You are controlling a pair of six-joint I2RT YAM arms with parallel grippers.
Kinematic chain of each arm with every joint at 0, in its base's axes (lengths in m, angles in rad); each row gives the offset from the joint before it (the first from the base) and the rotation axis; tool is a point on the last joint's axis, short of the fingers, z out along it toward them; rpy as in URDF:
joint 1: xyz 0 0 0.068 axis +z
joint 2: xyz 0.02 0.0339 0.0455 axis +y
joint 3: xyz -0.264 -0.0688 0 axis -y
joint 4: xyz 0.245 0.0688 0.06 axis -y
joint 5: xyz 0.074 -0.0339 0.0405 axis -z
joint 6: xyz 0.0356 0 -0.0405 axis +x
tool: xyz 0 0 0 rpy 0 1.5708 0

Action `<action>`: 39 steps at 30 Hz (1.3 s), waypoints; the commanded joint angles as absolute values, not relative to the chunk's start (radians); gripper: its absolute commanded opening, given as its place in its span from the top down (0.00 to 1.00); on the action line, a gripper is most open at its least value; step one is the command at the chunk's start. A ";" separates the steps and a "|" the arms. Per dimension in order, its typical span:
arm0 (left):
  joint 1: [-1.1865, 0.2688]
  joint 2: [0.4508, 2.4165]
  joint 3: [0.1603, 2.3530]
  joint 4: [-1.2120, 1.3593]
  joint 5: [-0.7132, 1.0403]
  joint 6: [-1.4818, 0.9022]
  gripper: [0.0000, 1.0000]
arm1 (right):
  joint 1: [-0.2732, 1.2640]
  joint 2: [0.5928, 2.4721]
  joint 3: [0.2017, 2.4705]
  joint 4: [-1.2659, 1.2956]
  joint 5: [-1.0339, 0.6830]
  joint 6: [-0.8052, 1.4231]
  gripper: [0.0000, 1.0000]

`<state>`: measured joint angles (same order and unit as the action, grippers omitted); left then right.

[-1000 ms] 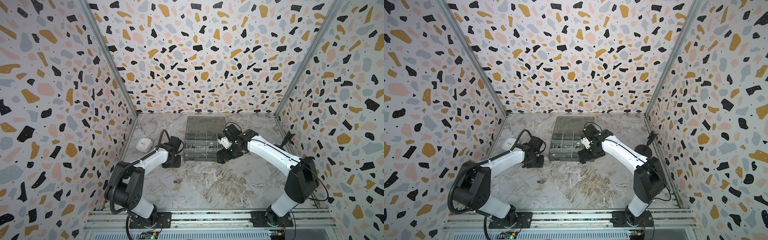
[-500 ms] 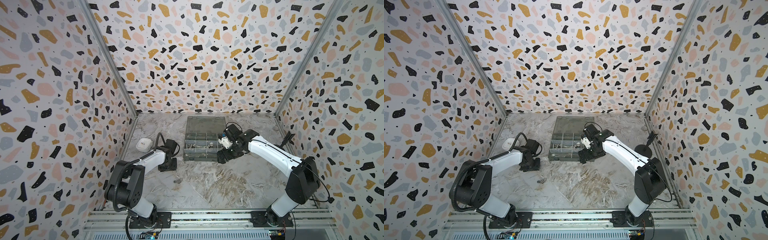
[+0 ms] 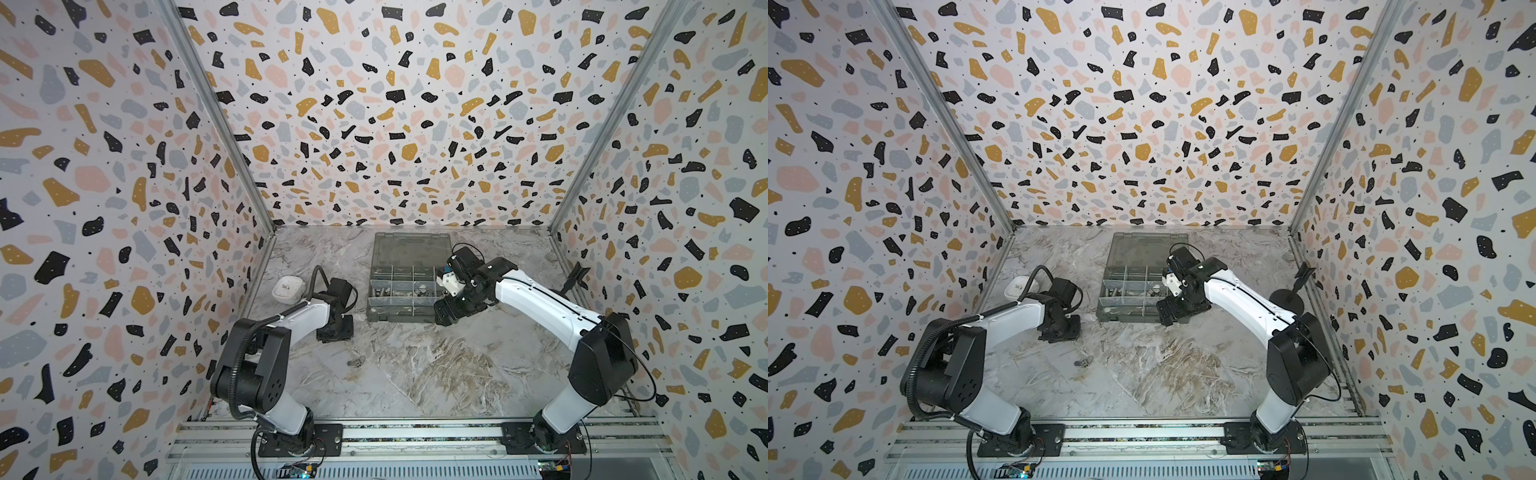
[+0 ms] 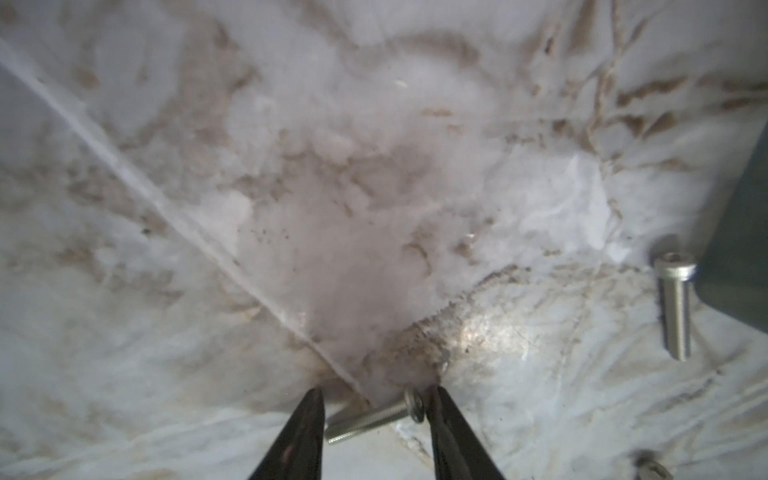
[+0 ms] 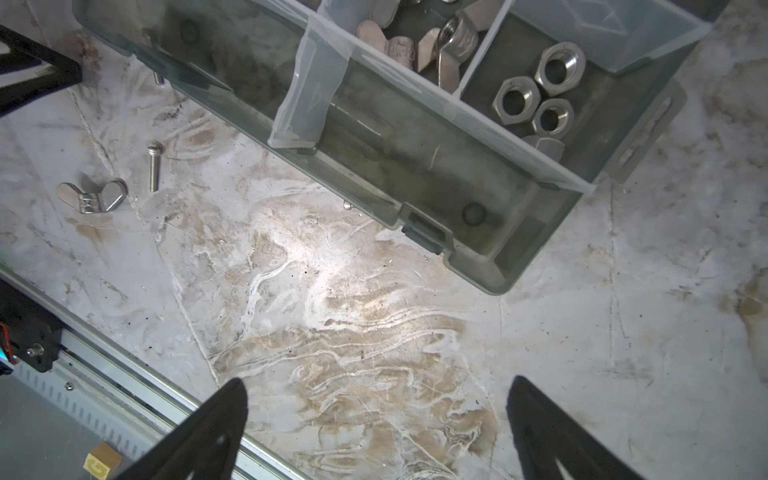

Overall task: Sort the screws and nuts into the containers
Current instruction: 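Close the left gripper on the small screw and lift it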

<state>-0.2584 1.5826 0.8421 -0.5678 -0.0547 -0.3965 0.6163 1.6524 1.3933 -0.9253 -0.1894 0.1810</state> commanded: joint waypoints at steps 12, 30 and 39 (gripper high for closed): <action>-0.252 1.587 0.776 -0.566 0.001 -0.380 0.86 | 0.613 1.675 1.435 -0.943 -0.203 0.169 0.02; -0.255 1.575 0.970 -0.680 0.005 -0.388 0.91 | 0.611 1.666 1.424 -0.939 -0.198 0.173 0.01; -0.297 1.634 1.193 -0.763 -0.006 -0.382 0.91 | 0.599 1.643 1.401 -0.930 -0.193 0.181 0.01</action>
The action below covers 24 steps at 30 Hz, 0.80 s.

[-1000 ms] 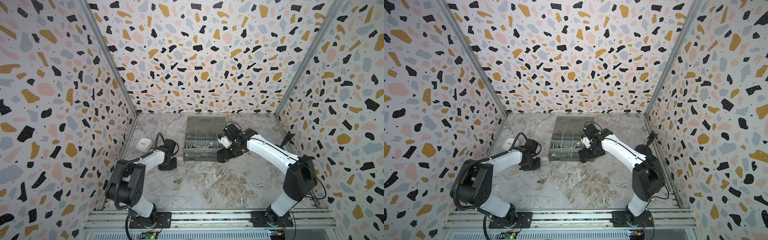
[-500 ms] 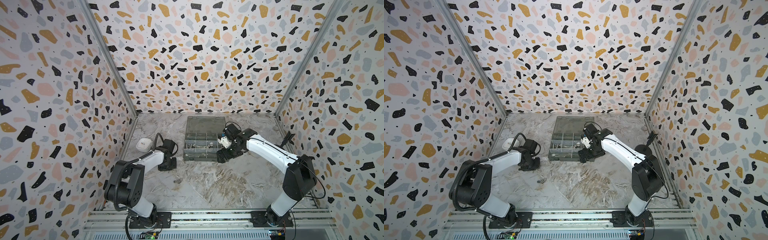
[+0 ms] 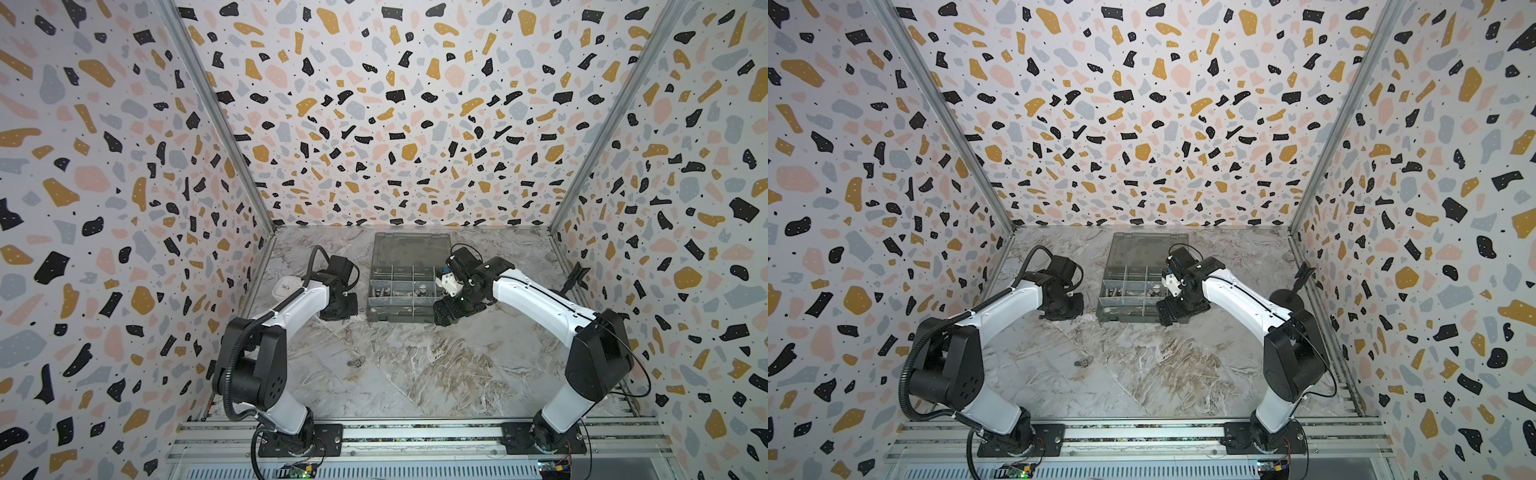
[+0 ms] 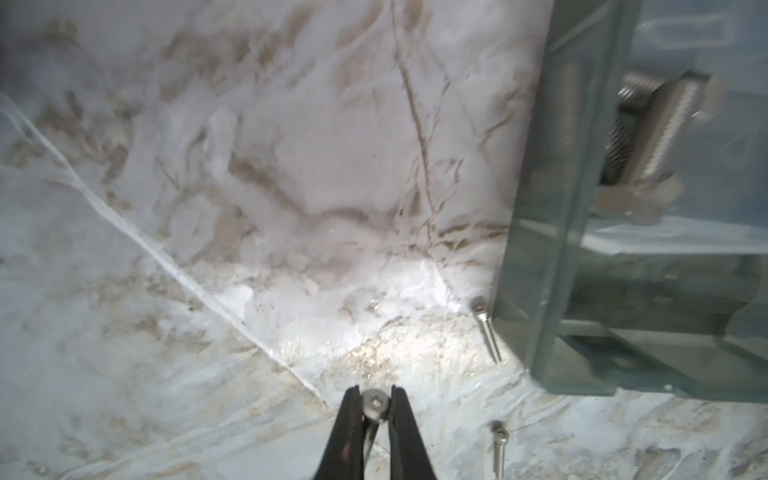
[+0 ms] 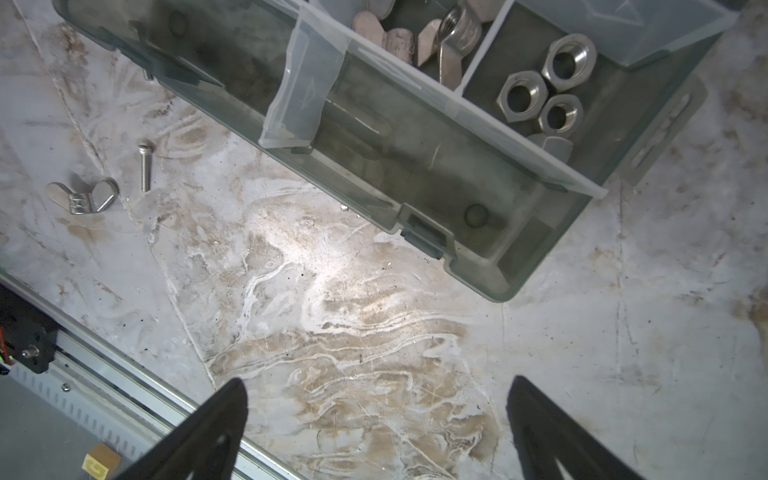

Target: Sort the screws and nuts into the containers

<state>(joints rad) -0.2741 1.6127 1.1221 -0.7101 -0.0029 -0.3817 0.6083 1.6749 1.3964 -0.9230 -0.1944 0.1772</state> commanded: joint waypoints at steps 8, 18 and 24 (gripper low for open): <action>-0.403 1.788 1.459 -0.798 -0.005 -0.394 0.90 | 0.566 1.601 1.359 -0.925 -0.187 0.194 0.01; -0.521 2.014 1.756 -0.818 0.024 -0.415 0.90 | 0.529 1.540 1.296 -0.930 -0.183 0.203 0.01; -0.553 2.088 1.834 -0.828 0.040 -0.417 0.88 | 0.498 1.510 1.270 -0.937 -0.181 0.202 0.02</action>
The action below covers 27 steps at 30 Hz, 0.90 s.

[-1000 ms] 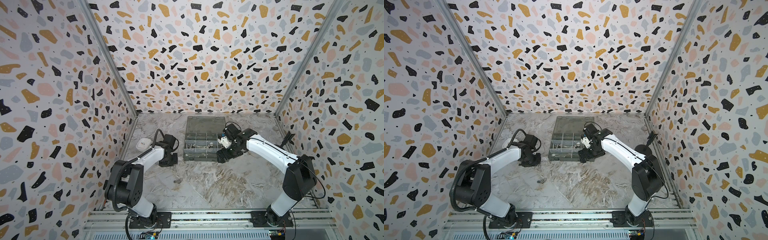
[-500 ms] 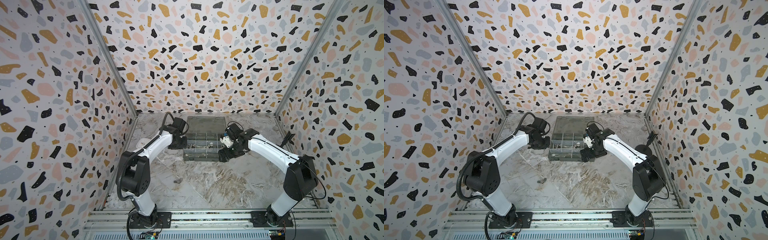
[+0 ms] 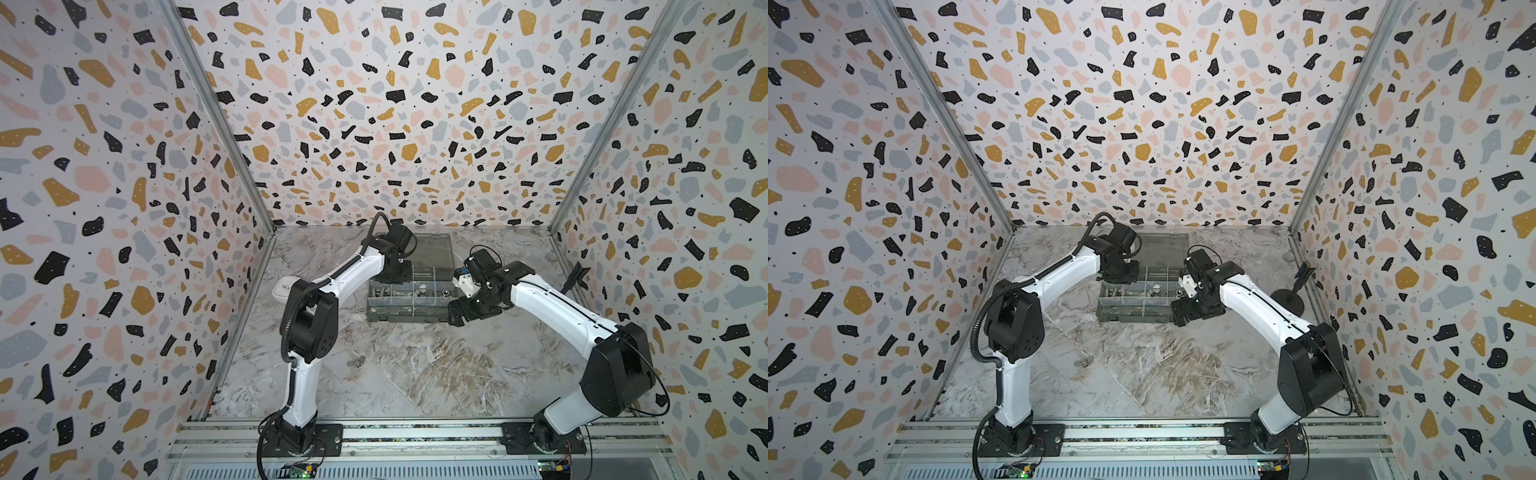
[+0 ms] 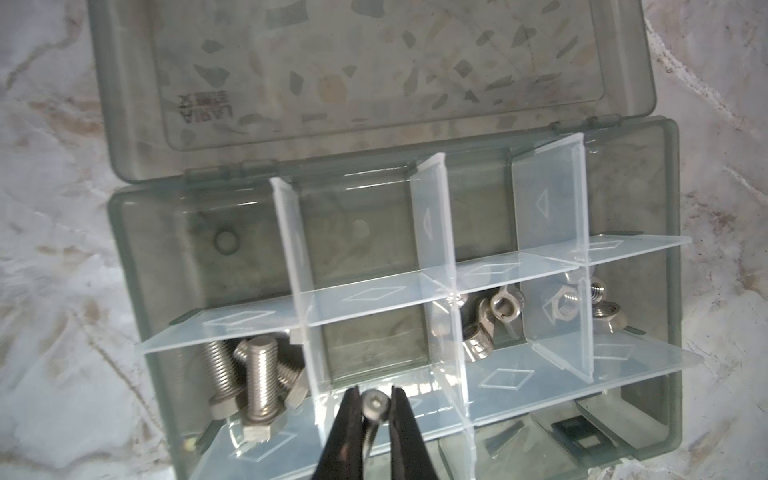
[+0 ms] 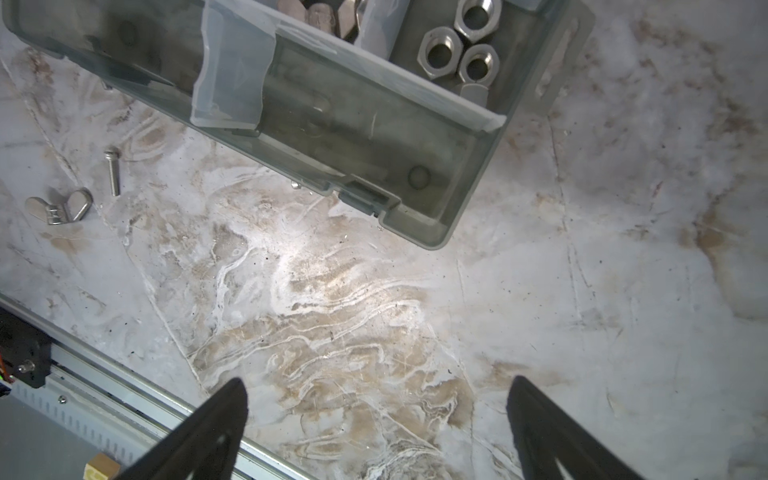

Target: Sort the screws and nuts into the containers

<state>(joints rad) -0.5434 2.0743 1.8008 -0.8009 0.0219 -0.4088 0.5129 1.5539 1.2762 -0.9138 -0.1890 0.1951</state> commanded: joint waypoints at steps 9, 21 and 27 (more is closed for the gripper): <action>-0.558 2.124 1.845 -0.838 0.043 -0.405 0.85 | 0.480 1.501 1.281 -0.934 -0.200 0.198 0.01; -0.560 2.073 1.855 -0.858 0.012 -0.395 0.54 | 0.480 1.567 1.374 -0.914 -0.272 0.164 0.01; -0.528 1.958 1.750 -0.850 -0.033 -0.398 0.51 | 0.507 1.650 1.456 -0.916 -0.287 0.157 0.01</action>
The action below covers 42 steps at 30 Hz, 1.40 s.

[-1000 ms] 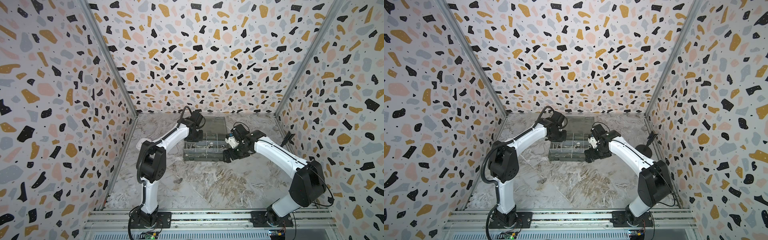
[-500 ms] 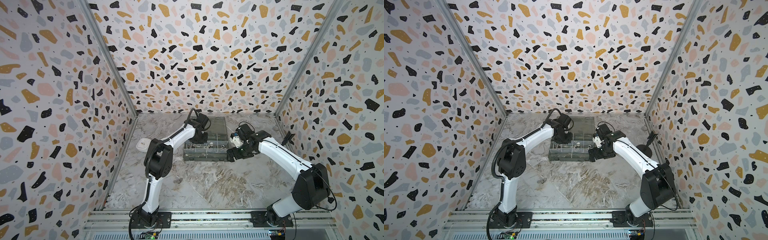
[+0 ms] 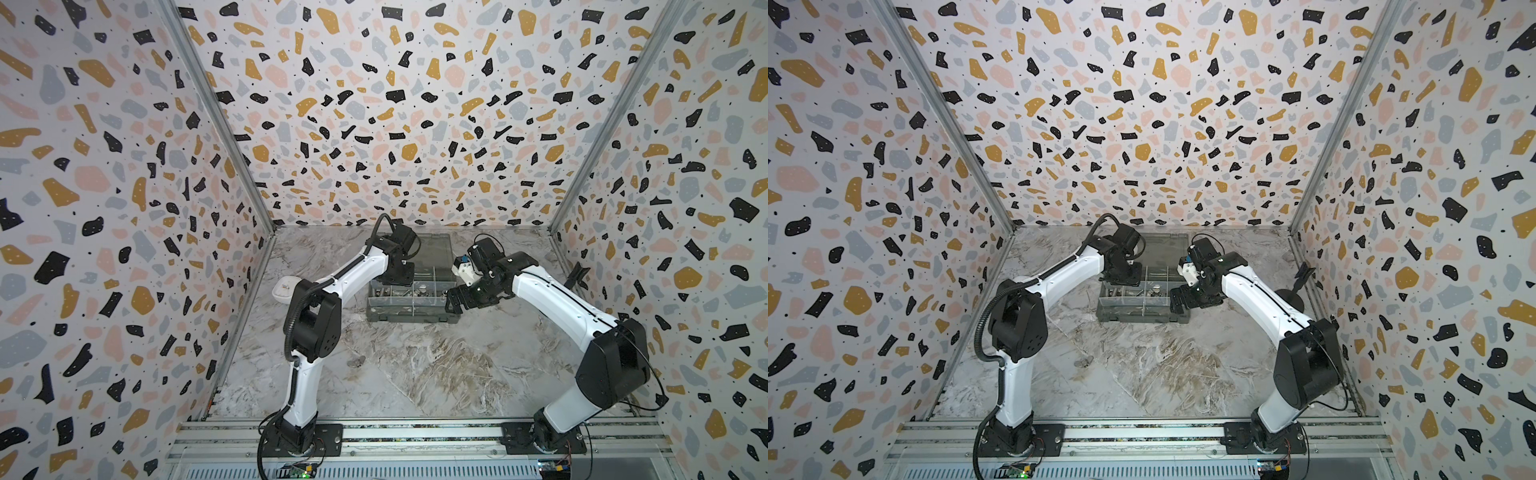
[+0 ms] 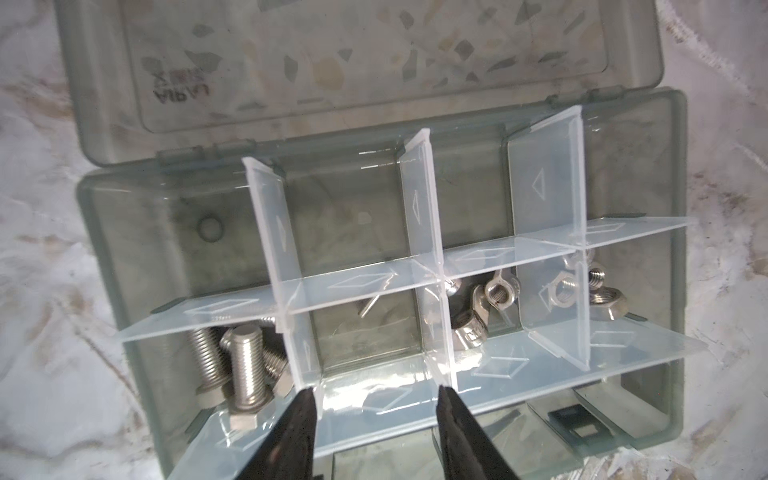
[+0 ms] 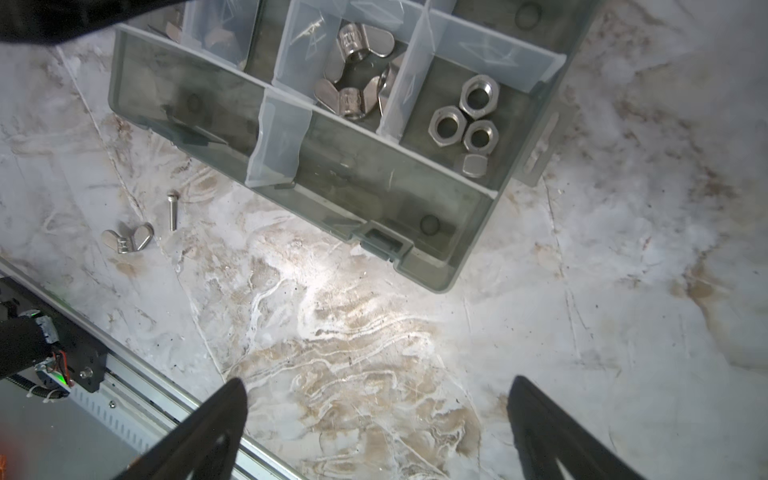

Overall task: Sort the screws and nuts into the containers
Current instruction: 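Lower the left gripper to another small screw beside the box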

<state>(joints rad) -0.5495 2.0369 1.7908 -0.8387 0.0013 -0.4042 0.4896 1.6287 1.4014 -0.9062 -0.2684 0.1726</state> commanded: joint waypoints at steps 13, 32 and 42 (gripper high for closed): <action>-0.350 1.651 1.202 -0.721 -0.005 -0.379 0.53 | 0.581 1.815 1.631 -0.946 -0.266 0.159 0.01; -0.351 1.831 1.185 -0.560 0.128 -0.378 0.59 | 0.616 1.849 1.688 -1.026 -0.175 0.176 0.02; -0.365 1.852 1.233 -0.595 0.139 -0.373 0.60 | 0.613 1.817 1.638 -1.020 -0.157 0.178 0.02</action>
